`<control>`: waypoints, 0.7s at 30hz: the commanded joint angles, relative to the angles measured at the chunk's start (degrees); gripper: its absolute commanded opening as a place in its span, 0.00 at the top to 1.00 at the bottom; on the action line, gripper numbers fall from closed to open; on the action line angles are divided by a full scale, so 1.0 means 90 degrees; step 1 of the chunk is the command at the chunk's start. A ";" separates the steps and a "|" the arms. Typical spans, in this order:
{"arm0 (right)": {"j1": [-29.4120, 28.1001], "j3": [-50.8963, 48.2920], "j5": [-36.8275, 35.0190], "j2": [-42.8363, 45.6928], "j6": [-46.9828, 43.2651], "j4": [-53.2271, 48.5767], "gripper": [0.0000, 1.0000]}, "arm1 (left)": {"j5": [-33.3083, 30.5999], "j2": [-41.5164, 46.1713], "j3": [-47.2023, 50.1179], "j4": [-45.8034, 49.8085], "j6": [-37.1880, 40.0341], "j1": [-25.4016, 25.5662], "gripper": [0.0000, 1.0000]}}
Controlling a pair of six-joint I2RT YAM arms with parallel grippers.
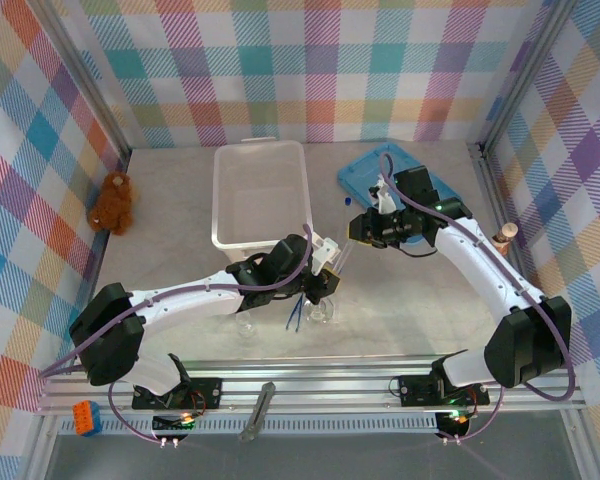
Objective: Organize the chemistry lab equipment
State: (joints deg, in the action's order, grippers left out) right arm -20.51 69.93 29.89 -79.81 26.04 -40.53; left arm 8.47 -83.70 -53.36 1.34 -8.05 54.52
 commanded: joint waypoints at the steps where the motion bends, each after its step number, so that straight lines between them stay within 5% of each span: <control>1: 0.0048 -0.0036 0.0196 0.0011 -0.0101 0.0098 0.79 | 0.0026 0.0180 0.0102 -0.0136 0.0069 -0.0061 0.86; 6: 0.0043 -0.0006 0.0130 0.0059 -0.0065 0.0108 0.81 | -0.0013 0.0202 0.0101 -0.0117 0.0045 -0.0062 0.78; 12: 0.0045 0.0047 -0.0062 0.0105 -0.0095 0.0063 0.82 | -0.0288 0.0280 0.0007 0.0092 -0.0086 -0.0062 0.55; 21: 0.0034 0.0039 -0.1336 0.0372 0.0076 0.0032 0.78 | -0.0534 0.0664 0.0037 0.0207 -0.0273 -0.0099 0.52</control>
State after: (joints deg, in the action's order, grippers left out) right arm -20.40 69.93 22.98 -79.11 26.15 -40.14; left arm 4.99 -79.33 -53.36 2.07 -9.56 54.28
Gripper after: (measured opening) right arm 0.222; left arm 0.479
